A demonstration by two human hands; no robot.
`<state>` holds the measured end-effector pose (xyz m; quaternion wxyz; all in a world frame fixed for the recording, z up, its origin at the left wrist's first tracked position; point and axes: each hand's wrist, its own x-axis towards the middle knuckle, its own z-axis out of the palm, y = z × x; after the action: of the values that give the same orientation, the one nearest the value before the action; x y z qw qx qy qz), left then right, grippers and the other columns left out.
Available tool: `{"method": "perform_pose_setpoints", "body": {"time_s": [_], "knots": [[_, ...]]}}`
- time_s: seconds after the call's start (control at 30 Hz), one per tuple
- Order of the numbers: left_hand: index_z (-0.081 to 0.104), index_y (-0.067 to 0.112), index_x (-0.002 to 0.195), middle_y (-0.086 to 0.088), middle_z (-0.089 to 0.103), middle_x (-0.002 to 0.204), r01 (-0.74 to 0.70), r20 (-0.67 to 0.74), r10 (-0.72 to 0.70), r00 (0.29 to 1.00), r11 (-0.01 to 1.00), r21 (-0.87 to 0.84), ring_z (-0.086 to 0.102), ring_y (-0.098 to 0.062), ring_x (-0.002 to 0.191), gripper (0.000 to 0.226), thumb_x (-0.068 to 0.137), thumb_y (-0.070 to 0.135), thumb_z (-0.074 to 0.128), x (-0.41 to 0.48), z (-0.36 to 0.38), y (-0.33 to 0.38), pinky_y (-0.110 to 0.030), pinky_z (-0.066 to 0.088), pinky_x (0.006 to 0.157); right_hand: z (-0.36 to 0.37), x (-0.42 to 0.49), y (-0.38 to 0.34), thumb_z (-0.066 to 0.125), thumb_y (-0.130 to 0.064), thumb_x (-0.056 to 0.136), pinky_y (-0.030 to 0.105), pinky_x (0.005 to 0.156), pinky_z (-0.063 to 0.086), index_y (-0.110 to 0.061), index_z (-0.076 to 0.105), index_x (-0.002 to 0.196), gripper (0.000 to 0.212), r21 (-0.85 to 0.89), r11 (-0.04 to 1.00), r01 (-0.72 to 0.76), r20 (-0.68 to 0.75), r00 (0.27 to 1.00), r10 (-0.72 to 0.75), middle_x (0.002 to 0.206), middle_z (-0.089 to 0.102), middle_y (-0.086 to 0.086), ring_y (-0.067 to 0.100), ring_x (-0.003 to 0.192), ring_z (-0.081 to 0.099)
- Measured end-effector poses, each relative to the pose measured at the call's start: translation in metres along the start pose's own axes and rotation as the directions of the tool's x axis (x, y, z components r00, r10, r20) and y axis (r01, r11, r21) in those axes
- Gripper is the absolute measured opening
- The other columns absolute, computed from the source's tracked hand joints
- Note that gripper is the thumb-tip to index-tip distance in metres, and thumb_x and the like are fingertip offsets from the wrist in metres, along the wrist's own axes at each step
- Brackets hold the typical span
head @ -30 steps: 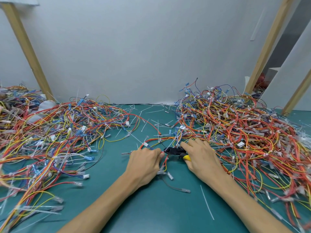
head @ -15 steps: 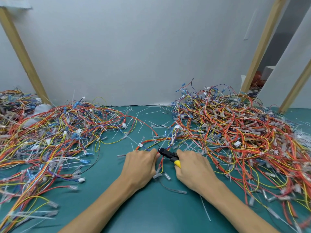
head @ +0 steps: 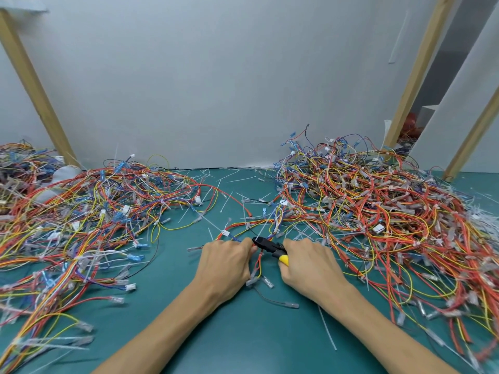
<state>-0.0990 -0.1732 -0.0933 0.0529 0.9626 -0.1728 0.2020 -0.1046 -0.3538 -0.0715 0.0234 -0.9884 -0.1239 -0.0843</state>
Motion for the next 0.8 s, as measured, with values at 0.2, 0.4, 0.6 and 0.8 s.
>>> {"method": "perform_pose_setpoints", "body": {"time_s": [0.2,0.4,0.6,0.8], "knots": [[0.036,0.025,0.084,-0.005,0.067,0.083,0.008,0.043,-0.009,0.999,1.000,0.018,0.062,-0.036,0.082,0.027,0.102,0.041,0.024,0.000,0.002,0.000,-0.031,0.025,0.057,0.001,0.001,0.002,0.048,-0.035,0.093,0.033,0.061,0.032,-0.019,0.054,0.098,0.017,0.004,1.000,0.011,0.004,1.000,-0.011,0.071,0.038,0.001,0.028,0.070,0.043],[0.036,0.024,0.082,-0.005,0.067,0.082,0.015,0.045,-0.015,0.999,1.000,-0.001,0.061,-0.037,0.080,0.028,0.103,0.040,0.025,0.000,0.003,-0.001,-0.032,0.026,0.057,0.006,0.002,0.007,0.049,-0.034,0.089,0.033,0.059,0.032,-0.023,0.041,0.087,0.014,0.049,0.999,0.024,-0.043,0.999,-0.022,0.067,0.038,-0.002,0.029,0.068,0.047],[0.037,0.023,0.081,-0.005,0.067,0.079,0.023,0.039,-0.022,0.999,0.999,-0.024,0.062,-0.037,0.078,0.030,0.103,0.040,0.026,0.000,0.001,0.000,-0.032,0.027,0.056,0.006,0.007,0.017,0.055,-0.044,0.087,0.032,0.062,0.030,-0.025,0.042,0.091,0.023,0.057,0.997,-0.047,-0.220,0.974,0.059,0.087,0.056,-0.004,0.023,0.085,0.059],[0.033,0.025,0.083,-0.002,0.067,0.086,0.048,0.054,-0.048,0.997,0.999,0.002,0.060,-0.033,0.083,0.030,0.103,0.044,0.019,0.001,0.002,-0.001,-0.032,0.026,0.057,0.008,0.006,0.013,0.063,-0.040,0.085,0.036,0.074,0.038,-0.020,0.048,0.096,0.028,0.157,0.987,-0.038,-0.306,0.948,0.085,0.090,0.054,-0.001,0.025,0.087,0.051]]}}
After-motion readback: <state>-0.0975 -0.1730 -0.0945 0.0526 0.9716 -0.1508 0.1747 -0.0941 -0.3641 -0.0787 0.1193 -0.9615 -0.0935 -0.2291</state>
